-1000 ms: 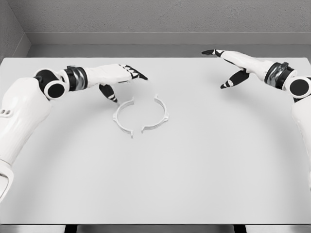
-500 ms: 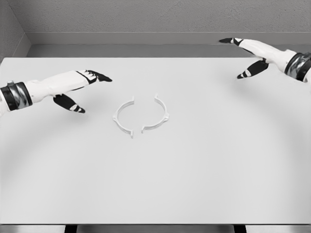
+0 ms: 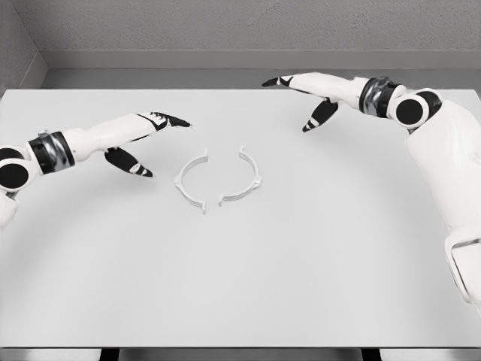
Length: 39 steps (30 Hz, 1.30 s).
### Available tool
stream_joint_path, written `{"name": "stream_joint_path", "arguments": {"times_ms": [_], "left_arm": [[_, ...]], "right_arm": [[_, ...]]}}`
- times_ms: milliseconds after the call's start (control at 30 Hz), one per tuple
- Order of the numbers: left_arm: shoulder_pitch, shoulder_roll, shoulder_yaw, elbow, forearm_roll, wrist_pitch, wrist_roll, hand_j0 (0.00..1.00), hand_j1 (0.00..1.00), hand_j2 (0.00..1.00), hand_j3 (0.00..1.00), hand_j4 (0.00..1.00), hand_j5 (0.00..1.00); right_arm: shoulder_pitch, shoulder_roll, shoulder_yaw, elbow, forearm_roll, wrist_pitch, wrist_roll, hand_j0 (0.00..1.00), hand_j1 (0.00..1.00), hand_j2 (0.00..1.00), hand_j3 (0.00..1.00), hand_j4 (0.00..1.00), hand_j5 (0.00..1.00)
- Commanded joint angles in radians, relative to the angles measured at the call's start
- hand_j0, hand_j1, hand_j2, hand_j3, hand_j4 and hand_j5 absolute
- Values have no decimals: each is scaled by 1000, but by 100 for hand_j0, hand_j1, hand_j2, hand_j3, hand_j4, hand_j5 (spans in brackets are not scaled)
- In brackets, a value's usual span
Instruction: Assemble PVC drainage pipe clamps
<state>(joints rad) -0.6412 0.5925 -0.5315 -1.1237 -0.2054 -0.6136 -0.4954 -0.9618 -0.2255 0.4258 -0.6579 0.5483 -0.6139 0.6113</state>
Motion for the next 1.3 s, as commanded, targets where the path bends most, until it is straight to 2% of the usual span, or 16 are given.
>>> {"name": "stream_joint_path", "arguments": {"times_ms": [0, 33, 100, 133, 200, 300, 433, 733, 800, 867, 967, 1267], "left_arm": [[0, -2, 126, 116, 1, 3, -5, 100, 100, 100, 100, 100, 100], [0, 13, 165, 157, 1, 3, -6, 100, 100, 100, 100, 100, 100], [0, 18, 169, 185, 1, 3, -6, 100, 100, 100, 100, 100, 100], [0, 18, 169, 186, 1, 3, -5, 100, 100, 100, 100, 100, 100], [0, 18, 171, 208, 4, 3, -5, 100, 100, 100, 100, 100, 100], [-2, 18, 171, 212, 4, 3, -5, 100, 100, 100, 100, 100, 100], [-5, 18, 173, 231, 7, 3, -3, 100, 100, 100, 100, 100, 100], [-6, 20, 179, 239, 9, 3, 0, 100, 100, 100, 100, 100, 100], [-5, 18, 179, 243, 11, 3, 0, 100, 100, 100, 100, 100, 100], [-6, 18, 182, 248, 11, 3, 0, 100, 100, 100, 100, 100, 100], [-6, 18, 182, 249, 11, 3, 0, 100, 100, 100, 100, 100, 100], [-14, 16, 180, 248, 7, 3, -5, 100, 100, 100, 100, 100, 100]], "right_arm": [[0, 48, 2, 34, 42, 3, 0, 100, 100, 100, 100, 100, 100], [-2, 20, -33, 44, 30, 3, 0, 100, 100, 100, 100, 100, 100], [-5, -22, -237, 90, 29, 3, 0, 100, 100, 100, 100, 100, 100], [-5, -12, -214, 90, 33, 3, 0, 100, 100, 100, 100, 100, 100], [-11, 57, -32, 101, 44, 3, 0, 100, 100, 100, 100, 100, 100], [-34, 121, -24, 156, 134, 3, 0, 100, 100, 100, 100, 100, 100], [-34, 150, -24, 162, 140, 3, 0, 100, 100, 100, 100, 100, 100], [-35, 172, -22, 159, 140, 3, 0, 100, 100, 100, 100, 100, 100], [-49, 172, 16, 153, 147, 3, 0, 100, 100, 100, 100, 100, 100], [-60, 173, 34, 135, 205, 3, 0, 100, 100, 100, 100, 100, 100], [-63, 183, 87, 123, 210, 3, 0, 100, 100, 100, 100, 100, 100], [-77, 209, 122, 124, 211, 3, 0, 100, 100, 100, 100, 100, 100]]}}
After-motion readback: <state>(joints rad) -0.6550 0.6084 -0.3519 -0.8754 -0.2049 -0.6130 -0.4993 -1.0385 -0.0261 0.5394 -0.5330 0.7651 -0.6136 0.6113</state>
